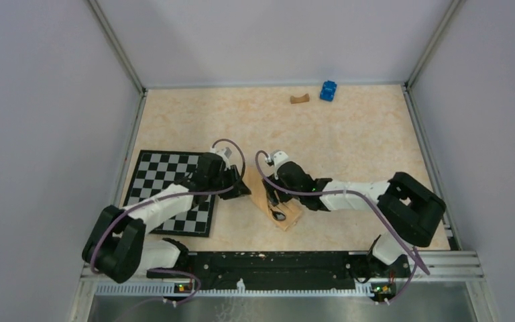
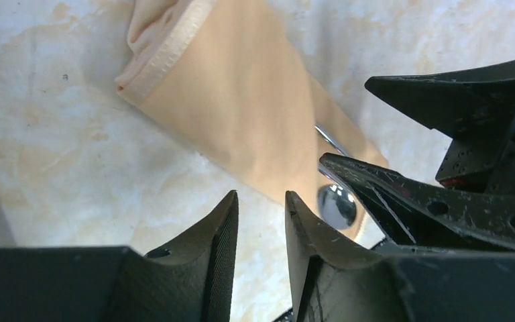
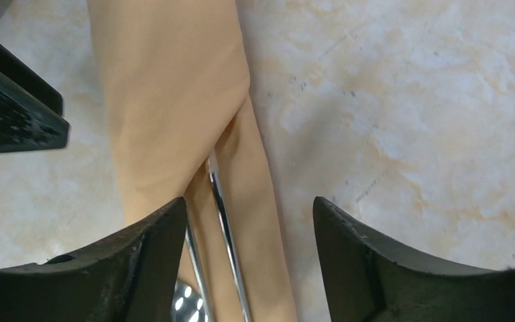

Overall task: Fold the napkin into a case and place the utensils inside
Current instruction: Insert the chopsticks into the folded napkin, then reset both arms

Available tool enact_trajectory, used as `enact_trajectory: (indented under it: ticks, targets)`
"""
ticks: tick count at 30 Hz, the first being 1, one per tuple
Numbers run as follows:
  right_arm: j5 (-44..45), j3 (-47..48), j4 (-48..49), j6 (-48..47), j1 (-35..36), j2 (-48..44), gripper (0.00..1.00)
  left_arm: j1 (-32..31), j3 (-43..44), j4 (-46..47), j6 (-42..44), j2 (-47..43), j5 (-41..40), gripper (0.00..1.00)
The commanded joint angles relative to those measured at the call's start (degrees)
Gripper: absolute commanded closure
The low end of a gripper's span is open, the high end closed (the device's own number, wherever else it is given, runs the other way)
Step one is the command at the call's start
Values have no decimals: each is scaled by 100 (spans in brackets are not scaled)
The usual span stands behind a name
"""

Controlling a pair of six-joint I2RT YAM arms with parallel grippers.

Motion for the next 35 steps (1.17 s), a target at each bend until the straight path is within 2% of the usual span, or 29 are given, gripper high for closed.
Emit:
enact_trajectory:
  ticks: [1, 4, 8, 11, 14, 18, 22, 25, 31, 35]
  targets:
    - [70, 324, -1256, 315, -11, -967, 30, -11, 108, -677, 251, -884, -182, 61]
    - [271, 259, -1990, 348, 24, -1671, 28, -10, 213, -960, 279, -1471, -50, 56]
    - [982, 470, -3143, 533, 25, -2727, 25, -7, 491, -1190, 495, -2160, 158, 47]
    - [1494, 917, -4065, 327, 23, -3405, 24, -5, 1051, -1513, 753, -2555, 292, 38]
    - [2294, 1309, -4481, 449, 25, -4149, 23, -11, 1780, -1607, 997, -2837, 439, 29]
    - [2641, 1958, -4588, -264, 25, -4818, 23, -4, 2972, -1675, 1411, -3017, 286, 20]
    - [2935, 2995, -4576, -585, 25, -5124, 22, -11, 4465, -1752, 1815, -2932, 167, 14]
    - [3013, 3670, -4327, -762, 25, -5277, 22, -10, 5159, -1596, 2089, -2875, 8, 7]
    - [3119, 4137, -3791, -947, 25, -5575, 21, -11, 5431, -1085, 2262, -2988, -258, 4]
    - [3221, 3877, -3430, -963, 25, -5837, 21, -11, 5368, -1012, 2298, -3035, -448, 3]
